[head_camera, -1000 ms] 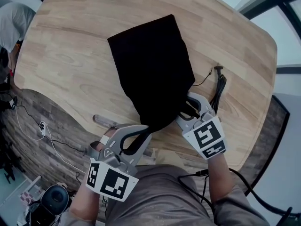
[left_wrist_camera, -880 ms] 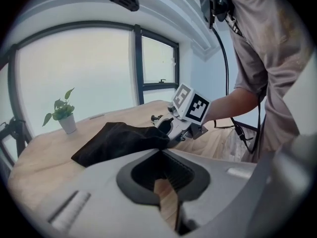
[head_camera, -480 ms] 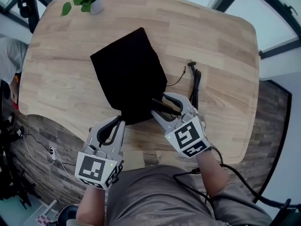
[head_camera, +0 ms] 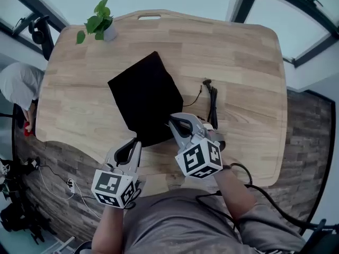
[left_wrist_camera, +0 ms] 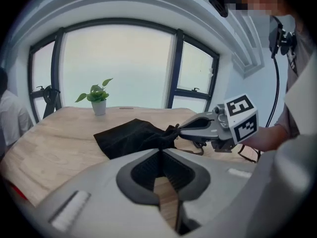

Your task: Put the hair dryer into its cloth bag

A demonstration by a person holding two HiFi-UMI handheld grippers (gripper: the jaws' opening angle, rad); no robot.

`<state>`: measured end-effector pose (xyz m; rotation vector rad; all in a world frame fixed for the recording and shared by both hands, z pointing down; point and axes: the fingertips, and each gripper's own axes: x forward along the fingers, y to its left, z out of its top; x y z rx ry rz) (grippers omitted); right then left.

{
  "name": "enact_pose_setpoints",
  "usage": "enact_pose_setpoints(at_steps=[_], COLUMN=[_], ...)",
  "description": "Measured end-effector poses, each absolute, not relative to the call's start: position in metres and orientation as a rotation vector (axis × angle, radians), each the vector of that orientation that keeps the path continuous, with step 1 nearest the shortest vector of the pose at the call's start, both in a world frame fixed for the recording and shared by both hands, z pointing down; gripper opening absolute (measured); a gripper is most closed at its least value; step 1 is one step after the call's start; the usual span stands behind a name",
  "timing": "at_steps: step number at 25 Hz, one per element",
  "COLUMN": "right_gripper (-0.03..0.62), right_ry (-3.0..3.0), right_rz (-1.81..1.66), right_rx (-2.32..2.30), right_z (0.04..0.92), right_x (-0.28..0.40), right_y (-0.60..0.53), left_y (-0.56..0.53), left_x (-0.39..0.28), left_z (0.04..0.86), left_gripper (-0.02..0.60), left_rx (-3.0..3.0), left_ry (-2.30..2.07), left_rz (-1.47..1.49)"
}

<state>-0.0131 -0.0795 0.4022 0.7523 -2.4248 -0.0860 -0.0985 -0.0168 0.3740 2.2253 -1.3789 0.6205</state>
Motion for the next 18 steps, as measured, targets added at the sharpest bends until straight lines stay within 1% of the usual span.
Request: enact_pose_setpoints(at_steps=[3, 5, 7, 11, 14, 18], right_gripper=[0.034, 0.034, 0.034, 0.034, 0.034, 0.035], right_ry=[-2.418, -2.412, -2.403, -2.379, -2.372, -2.361], right_rz=[-0.147, -0.183, -0.216, -0.271, -0.278, -0.281], right_rx=[0.731, 0.701, 0.677, 0.646, 0.633, 0.625], right_z=[0.382, 0.371, 0.363, 0.352, 0.35, 0.348], right_x=[-0.01, -0.011, -0.011, -0.01, -0.01, -0.009], right_y=[-0.08, -0.082, -0.084, -0.084, -0.082, -0.082], left_y=[-0.018, -0.021, -0.027, -0.046, -0.058, -0.065], left_x=[-0.102, -0.1, -0.09, -0.05, -0.023, -0.015], left_z=[0.365, 0.352, 0.337, 0.328, 0.339, 0.353], left_gripper=[0.042, 0.109, 0.135, 0.14, 0.143, 0.149], left_rx=[2.225, 2.287, 2.387, 2.543, 2.604, 2.613], left_ry=[-1.451, -1.516, -1.555, -1.48, -1.355, -1.309], left_rz=[0.644, 0.701, 0.741, 0.794, 0.902, 1.088])
